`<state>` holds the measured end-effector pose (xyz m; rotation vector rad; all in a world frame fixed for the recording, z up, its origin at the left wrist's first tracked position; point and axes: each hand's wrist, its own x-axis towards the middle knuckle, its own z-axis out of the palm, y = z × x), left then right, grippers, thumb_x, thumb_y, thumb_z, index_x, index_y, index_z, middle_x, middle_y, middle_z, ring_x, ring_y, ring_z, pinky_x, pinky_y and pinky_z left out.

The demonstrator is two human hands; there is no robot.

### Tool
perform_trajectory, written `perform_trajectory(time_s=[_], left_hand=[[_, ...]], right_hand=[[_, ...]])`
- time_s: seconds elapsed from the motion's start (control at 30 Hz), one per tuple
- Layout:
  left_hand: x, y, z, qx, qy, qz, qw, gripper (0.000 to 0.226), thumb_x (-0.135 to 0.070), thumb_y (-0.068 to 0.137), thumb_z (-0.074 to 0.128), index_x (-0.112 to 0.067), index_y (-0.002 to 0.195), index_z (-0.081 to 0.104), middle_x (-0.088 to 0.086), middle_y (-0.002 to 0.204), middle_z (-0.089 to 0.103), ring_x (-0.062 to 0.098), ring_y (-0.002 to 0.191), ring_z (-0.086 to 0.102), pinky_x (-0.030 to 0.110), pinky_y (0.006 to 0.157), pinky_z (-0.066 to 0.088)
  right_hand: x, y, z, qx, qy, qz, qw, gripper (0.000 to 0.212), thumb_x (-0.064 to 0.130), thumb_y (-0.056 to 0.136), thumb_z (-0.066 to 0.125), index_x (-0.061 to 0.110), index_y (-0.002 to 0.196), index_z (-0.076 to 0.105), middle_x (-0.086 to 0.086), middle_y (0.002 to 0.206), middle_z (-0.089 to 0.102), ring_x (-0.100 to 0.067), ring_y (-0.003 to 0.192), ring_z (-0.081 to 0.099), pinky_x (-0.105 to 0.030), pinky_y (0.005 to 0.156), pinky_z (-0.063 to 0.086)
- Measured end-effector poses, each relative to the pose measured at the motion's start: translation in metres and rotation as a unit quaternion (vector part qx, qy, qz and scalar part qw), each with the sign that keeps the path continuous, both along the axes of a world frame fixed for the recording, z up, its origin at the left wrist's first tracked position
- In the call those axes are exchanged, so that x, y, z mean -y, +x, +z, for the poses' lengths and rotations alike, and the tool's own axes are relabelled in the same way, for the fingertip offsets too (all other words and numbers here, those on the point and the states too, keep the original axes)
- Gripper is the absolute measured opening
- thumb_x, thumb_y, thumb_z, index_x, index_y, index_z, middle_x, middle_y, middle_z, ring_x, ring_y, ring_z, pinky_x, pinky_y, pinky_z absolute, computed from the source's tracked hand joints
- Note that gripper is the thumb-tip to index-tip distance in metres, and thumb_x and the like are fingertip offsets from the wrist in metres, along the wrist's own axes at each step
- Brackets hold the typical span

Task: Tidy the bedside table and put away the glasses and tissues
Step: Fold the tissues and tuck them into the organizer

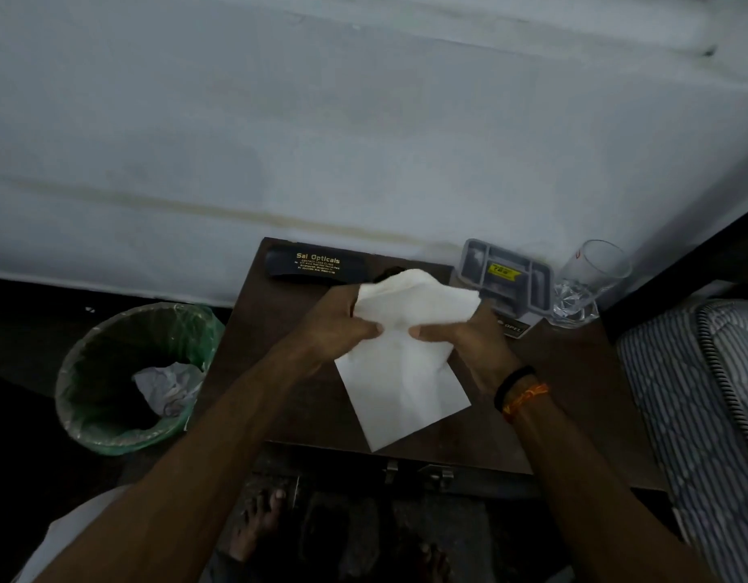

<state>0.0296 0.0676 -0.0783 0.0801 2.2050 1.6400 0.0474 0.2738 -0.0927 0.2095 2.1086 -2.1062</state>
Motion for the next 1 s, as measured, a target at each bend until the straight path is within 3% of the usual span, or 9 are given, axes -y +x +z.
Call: perform_trajectory(time_s=[0.13, 0.3, 0.43, 0.57, 0.7, 0.77, 0.83, 0.9, 1.0], left_hand=[[-0.005, 0.000, -0.008, 0.023, -0.073, 0.003, 0.997, 0.051, -0.013, 0.083, 0.073, -0.015, 0.131, 0.055, 0.004, 0.127, 0.061, 0.023, 0.116, 0.057, 0.046, 0.097, 0.052], [-0.008, 0.000, -0.008, -0.010, -0.039, 0.043, 0.998, 0.035, -0.021, 0.084, 0.073, -0.029, 0.115, 0.058, -0.012, 0.104, 0.060, 0.017, 0.105, 0.057, 0.034, 0.083, 0.052], [-0.008, 0.000, -0.007, -0.019, -0.053, 0.027, 0.998, 0.048, -0.023, 0.085, 0.071, -0.023, 0.131, 0.055, 0.001, 0.124, 0.062, 0.022, 0.115, 0.058, 0.047, 0.095, 0.053], [-0.008, 0.002, -0.010, -0.002, -0.087, 0.001, 0.996, 0.045, -0.024, 0.087, 0.069, -0.021, 0.130, 0.055, 0.003, 0.127, 0.061, 0.023, 0.117, 0.057, 0.048, 0.099, 0.050], [-0.009, -0.001, -0.010, -0.013, -0.039, 0.025, 0.999, 0.032, -0.029, 0.090, 0.066, -0.024, 0.121, 0.060, -0.010, 0.105, 0.065, 0.015, 0.102, 0.061, 0.036, 0.084, 0.053], [-0.010, -0.002, -0.009, -0.007, 0.001, 0.040, 0.999, 0.019, -0.031, 0.092, 0.062, -0.032, 0.112, 0.062, -0.015, 0.098, 0.065, 0.010, 0.096, 0.062, 0.031, 0.078, 0.052], [-0.013, 0.000, -0.006, 0.014, 0.046, 0.047, 0.998, 0.010, -0.031, 0.096, 0.057, -0.038, 0.099, 0.064, -0.013, 0.100, 0.069, 0.009, 0.095, 0.065, 0.030, 0.076, 0.054], [-0.014, 0.000, -0.004, 0.045, 0.092, 0.057, 0.993, 0.018, -0.031, 0.098, 0.053, -0.039, 0.090, 0.067, -0.014, 0.094, 0.073, 0.009, 0.094, 0.067, 0.031, 0.075, 0.054], [-0.018, -0.001, -0.001, 0.091, 0.152, 0.090, 0.980, 0.018, -0.028, 0.100, 0.051, -0.029, 0.096, 0.068, -0.005, 0.102, 0.073, 0.021, 0.105, 0.065, 0.044, 0.092, 0.052]], right_hand=[[0.003, 0.002, -0.007, 0.012, 0.020, 0.014, 1.000, 0.060, -0.011, 0.064, 0.080, 0.012, 0.118, 0.064, -0.009, 0.115, 0.070, -0.028, 0.107, 0.067, -0.049, 0.089, 0.056], [0.006, 0.002, -0.010, 0.004, 0.021, -0.014, 1.000, 0.056, -0.004, 0.067, 0.082, 0.020, 0.115, 0.065, -0.006, 0.115, 0.071, -0.025, 0.107, 0.067, -0.052, 0.089, 0.056], [0.006, 0.001, -0.017, 0.008, 0.025, -0.034, 0.999, 0.055, -0.002, 0.066, 0.083, 0.019, 0.114, 0.066, -0.004, 0.111, 0.073, -0.026, 0.105, 0.069, -0.045, 0.083, 0.059], [0.007, 0.002, -0.025, 0.033, 0.068, -0.016, 0.997, 0.056, -0.002, 0.066, 0.083, 0.016, 0.116, 0.065, -0.002, 0.111, 0.072, -0.023, 0.105, 0.068, -0.047, 0.089, 0.057], [0.010, 0.000, -0.024, 0.019, 0.083, -0.023, 0.996, 0.050, 0.006, 0.070, 0.083, 0.022, 0.115, 0.067, 0.001, 0.111, 0.072, -0.019, 0.104, 0.068, -0.045, 0.088, 0.057], [0.014, 0.001, -0.019, -0.008, 0.128, -0.029, 0.991, 0.037, 0.015, 0.075, 0.080, 0.035, 0.103, 0.067, 0.010, 0.104, 0.072, -0.014, 0.098, 0.069, -0.033, 0.079, 0.058], [0.019, 0.003, -0.013, -0.060, 0.219, -0.033, 0.973, 0.030, 0.023, 0.079, 0.075, 0.035, 0.104, 0.063, 0.015, 0.102, 0.068, -0.010, 0.095, 0.066, -0.020, 0.070, 0.052], [0.028, 0.005, -0.009, -0.118, 0.335, -0.053, 0.933, 0.034, 0.023, 0.081, 0.070, 0.025, 0.112, 0.059, 0.006, 0.105, 0.062, -0.012, 0.095, 0.059, -0.022, 0.071, 0.044], [0.044, 0.011, -0.003, -0.185, 0.436, -0.065, 0.878, 0.047, 0.015, 0.079, 0.064, 0.016, 0.125, 0.054, -0.002, 0.109, 0.053, -0.017, 0.096, 0.053, -0.022, 0.072, 0.035]])
